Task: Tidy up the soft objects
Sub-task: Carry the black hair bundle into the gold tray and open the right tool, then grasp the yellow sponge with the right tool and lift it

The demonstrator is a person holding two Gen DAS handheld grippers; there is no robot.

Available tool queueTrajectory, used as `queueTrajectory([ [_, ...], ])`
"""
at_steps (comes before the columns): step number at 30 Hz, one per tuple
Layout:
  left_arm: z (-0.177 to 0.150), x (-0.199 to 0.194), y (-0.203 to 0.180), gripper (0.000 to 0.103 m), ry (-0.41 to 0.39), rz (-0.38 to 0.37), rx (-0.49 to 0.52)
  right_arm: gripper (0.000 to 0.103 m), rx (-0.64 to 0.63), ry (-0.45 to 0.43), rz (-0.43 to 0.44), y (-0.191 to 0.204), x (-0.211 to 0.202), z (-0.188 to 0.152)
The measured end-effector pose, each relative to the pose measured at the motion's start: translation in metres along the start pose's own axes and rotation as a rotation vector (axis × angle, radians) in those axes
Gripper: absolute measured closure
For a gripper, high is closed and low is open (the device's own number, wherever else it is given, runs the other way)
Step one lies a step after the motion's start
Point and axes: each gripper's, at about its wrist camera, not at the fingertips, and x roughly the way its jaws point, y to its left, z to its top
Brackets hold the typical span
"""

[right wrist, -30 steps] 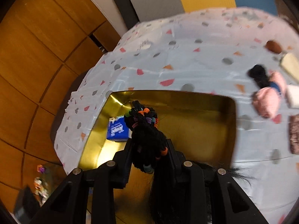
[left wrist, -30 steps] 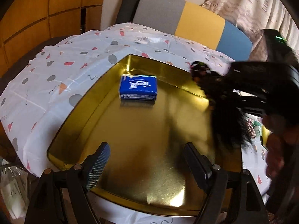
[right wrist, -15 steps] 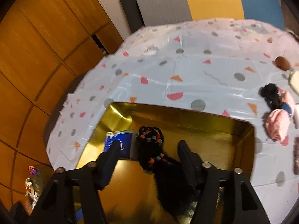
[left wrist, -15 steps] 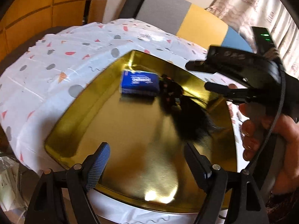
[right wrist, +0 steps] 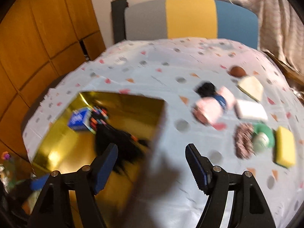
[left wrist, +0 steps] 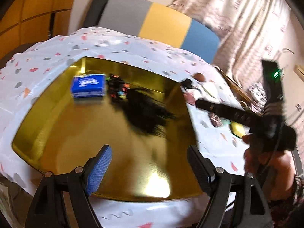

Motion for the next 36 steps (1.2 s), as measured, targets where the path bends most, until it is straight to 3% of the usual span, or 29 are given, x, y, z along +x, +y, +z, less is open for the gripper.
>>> queueTrajectory([
  [4,-0.010,0.001,-0.033,0.021,0.023,-0.061,0.080,0.029,0.030,0.067,-0.057,-0.042,0.000,-0.028],
  [10,-0.026,0.005,-0.080,0.021,0.056,-0.088,0.208,0.028,0.144,0.191,-0.163,-0.128,0.004,-0.059],
  [13,-0.032,0.007,-0.096,0.021,0.066,-0.100,0.233,0.026,0.205,0.142,-0.253,-0.180,-0.011,-0.053],
  [16,-0.037,0.015,-0.113,0.021,0.089,-0.110,0.238,0.000,0.252,0.060,-0.322,-0.229,-0.025,-0.037],
  [19,-0.042,0.022,-0.126,0.021,0.114,-0.116,0.231,0.000,0.266,0.025,-0.347,-0.270,-0.022,-0.022],
  [22,-0.044,0.025,-0.136,0.021,0.123,-0.112,0.238,0.000,0.315,0.056,-0.312,-0.296,-0.009,-0.017],
  [28,-0.045,0.036,-0.149,0.021,0.152,-0.072,0.255,0.000,0.301,0.072,-0.295,-0.306,0.015,-0.019],
  [30,-0.044,0.042,-0.154,0.021,0.166,-0.062,0.257,0.003,0.303,0.084,-0.295,-0.304,0.022,-0.022],
  [32,-0.041,0.049,-0.160,0.021,0.177,-0.062,0.251,0.024,0.348,0.120,-0.281,-0.313,0.030,-0.023],
  [33,-0.039,0.052,-0.162,0.021,0.183,-0.063,0.245,0.029,0.374,0.132,-0.262,-0.318,0.032,-0.024],
  [36,-0.031,0.065,-0.172,0.021,0.205,-0.062,0.233,0.032,0.422,0.139,-0.235,-0.326,0.029,-0.026],
])
